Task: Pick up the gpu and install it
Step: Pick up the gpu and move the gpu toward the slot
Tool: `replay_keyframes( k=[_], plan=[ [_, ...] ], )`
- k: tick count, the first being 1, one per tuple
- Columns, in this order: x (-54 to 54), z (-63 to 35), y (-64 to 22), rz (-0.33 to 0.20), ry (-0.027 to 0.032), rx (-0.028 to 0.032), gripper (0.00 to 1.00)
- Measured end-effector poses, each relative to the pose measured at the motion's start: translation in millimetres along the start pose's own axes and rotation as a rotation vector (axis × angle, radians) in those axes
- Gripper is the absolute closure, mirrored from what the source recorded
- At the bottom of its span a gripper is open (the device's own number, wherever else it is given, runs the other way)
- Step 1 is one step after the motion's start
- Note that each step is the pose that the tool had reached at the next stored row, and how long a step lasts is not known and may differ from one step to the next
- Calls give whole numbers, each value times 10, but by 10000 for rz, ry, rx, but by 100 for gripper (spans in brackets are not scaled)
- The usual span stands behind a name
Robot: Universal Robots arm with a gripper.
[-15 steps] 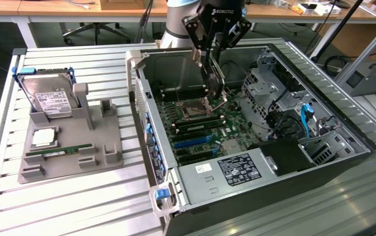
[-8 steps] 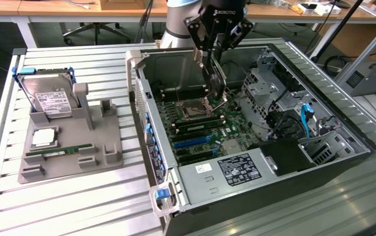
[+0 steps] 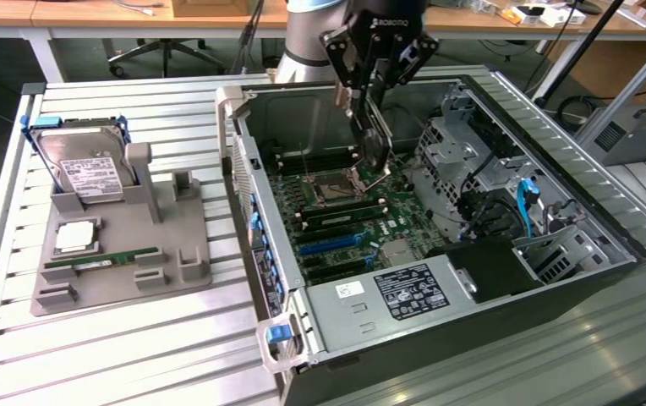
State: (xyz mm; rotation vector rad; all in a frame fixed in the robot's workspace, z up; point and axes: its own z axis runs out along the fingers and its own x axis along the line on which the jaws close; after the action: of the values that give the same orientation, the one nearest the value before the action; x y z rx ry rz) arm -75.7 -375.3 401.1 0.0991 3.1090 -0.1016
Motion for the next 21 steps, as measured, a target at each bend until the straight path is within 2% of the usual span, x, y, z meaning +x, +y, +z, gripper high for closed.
replay_keyframes(
  k=[21],
  plan=[
    [-190, 56, -22, -1, 6, 29, 73]
  ],
)
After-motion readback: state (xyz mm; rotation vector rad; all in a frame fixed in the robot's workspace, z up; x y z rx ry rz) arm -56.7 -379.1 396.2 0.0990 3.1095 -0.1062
